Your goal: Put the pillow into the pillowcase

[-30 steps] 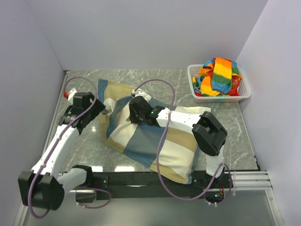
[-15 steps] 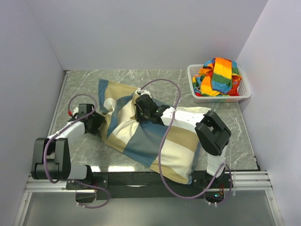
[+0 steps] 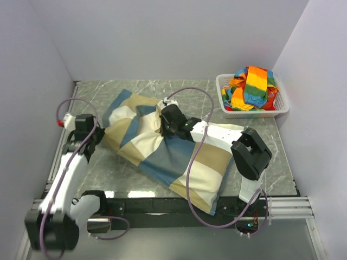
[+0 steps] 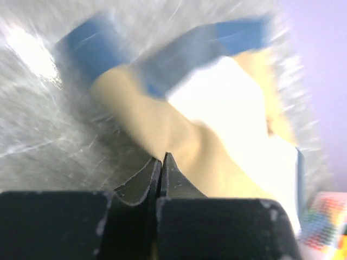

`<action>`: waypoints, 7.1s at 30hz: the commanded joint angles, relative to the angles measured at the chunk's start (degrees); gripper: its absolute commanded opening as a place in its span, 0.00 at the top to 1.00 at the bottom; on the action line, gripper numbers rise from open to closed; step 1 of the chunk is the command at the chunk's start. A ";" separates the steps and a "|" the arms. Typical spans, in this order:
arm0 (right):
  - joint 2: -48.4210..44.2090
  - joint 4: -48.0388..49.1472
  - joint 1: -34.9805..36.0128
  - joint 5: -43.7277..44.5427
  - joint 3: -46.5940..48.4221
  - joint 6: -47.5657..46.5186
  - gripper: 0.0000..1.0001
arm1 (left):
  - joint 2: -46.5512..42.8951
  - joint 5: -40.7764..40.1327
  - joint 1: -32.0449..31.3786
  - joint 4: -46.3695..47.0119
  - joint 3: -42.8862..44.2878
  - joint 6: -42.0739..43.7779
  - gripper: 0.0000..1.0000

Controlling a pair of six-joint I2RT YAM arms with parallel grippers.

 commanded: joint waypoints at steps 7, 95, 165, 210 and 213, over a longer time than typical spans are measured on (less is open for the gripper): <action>-6.99 -2.15 0.78 -2.73 0.52 -1.72 0.99 | -18.51 -5.71 -1.09 -11.96 -3.39 0.46 0.40; 1.84 -20.62 -11.25 9.83 29.81 -12.19 0.26 | -6.83 13.90 -23.85 -7.21 -12.52 -2.00 0.99; -0.33 -11.20 11.77 8.43 16.94 -9.27 0.34 | -6.67 2.04 -17.45 -3.87 -0.67 -1.21 0.79; 3.38 0.39 -0.18 -19.16 20.11 -3.21 1.00 | 20.60 -6.15 -26.31 -1.50 11.65 1.95 0.99; 2.59 1.01 -0.18 -19.60 19.85 -2.69 1.00 | 17.79 -0.09 -26.84 1.76 11.11 3.88 0.99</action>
